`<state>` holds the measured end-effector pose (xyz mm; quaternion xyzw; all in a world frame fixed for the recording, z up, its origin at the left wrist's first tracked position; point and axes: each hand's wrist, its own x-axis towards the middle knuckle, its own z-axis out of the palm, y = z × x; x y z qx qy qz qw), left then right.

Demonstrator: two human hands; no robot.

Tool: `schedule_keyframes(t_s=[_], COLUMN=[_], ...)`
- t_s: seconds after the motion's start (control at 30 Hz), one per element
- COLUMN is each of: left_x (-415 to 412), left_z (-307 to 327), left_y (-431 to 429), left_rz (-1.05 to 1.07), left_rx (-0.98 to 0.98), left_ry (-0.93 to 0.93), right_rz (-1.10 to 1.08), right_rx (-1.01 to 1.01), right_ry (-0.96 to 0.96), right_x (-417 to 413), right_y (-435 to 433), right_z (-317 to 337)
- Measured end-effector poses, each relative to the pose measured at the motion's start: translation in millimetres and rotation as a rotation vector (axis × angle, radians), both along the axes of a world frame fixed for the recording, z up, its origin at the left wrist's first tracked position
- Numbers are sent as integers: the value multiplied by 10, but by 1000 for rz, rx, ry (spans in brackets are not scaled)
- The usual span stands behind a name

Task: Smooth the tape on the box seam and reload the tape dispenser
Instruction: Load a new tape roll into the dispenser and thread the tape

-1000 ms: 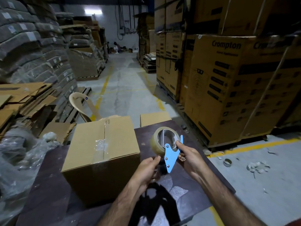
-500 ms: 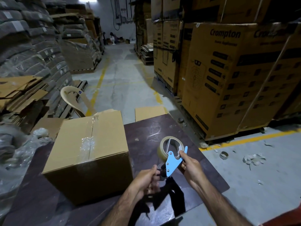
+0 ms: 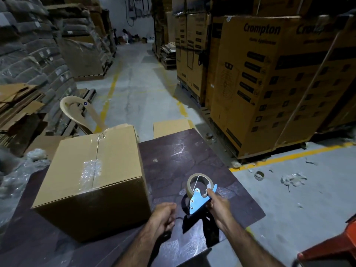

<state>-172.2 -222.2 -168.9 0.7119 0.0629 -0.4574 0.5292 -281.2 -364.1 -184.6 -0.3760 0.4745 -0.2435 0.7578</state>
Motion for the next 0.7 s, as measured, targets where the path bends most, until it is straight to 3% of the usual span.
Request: schedule_keyframes(t_s=[0.17, 0.7], left_x=[35, 50], left_z=[-100, -282], left_y=[5, -24], left_rz=[49, -2], left_rx=[18, 109], left_ry=[27, -59], right_rz=[40, 82], right_rx=[-31, 17], right_ry=[110, 160], right_x=[-44, -16], right_y=[-50, -221], right_z=[-174, -449])
